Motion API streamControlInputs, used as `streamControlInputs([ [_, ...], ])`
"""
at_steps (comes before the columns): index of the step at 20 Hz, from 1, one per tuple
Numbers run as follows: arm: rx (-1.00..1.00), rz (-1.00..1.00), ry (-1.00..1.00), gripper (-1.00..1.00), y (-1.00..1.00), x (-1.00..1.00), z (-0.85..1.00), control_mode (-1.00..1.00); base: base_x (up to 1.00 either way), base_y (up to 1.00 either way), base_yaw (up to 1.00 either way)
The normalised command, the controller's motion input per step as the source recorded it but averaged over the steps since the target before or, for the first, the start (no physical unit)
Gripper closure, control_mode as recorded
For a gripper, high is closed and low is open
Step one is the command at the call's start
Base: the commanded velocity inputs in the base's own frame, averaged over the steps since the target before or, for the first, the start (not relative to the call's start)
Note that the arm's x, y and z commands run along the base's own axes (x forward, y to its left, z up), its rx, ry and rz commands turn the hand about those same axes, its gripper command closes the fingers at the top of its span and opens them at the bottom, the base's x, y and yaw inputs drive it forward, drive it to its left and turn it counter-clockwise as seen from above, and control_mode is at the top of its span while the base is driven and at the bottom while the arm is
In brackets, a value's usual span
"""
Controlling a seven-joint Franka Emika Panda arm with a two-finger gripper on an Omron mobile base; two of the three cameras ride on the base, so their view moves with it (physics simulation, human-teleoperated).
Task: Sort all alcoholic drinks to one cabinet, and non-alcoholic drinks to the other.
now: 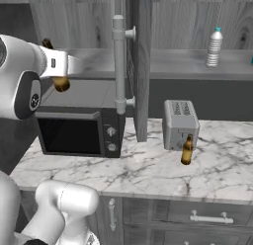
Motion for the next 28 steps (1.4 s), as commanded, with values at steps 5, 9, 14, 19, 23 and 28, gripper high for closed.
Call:
streamControlInputs([
  [5,0.0,0.0,0.0,1.0,0.04,0.31,0.04,-1.0,0.0,0.0,0.0],
  [9,0.0,0.0,0.0,1.0,0.0,0.31,0.04,-1.0,0.0,0.0,0.0],
  [14,0.0,0.0,0.0,1.0,0.0,0.31,0.0,-1.0,0.0,0.0,0.0],
  [19,0.0,0.0,0.0,1.0,0.0,0.27,0.0,-1.0,0.0,0.0,0.0],
  [23,0.0,0.0,0.0,1.0,0.0,0.27,0.0,-1.0,0.0,0.0,0.0],
  [28,0.0,0.0,0.0,1.0,0.0,0.25,0.0,-1.0,0.0,0.0,0.0],
])
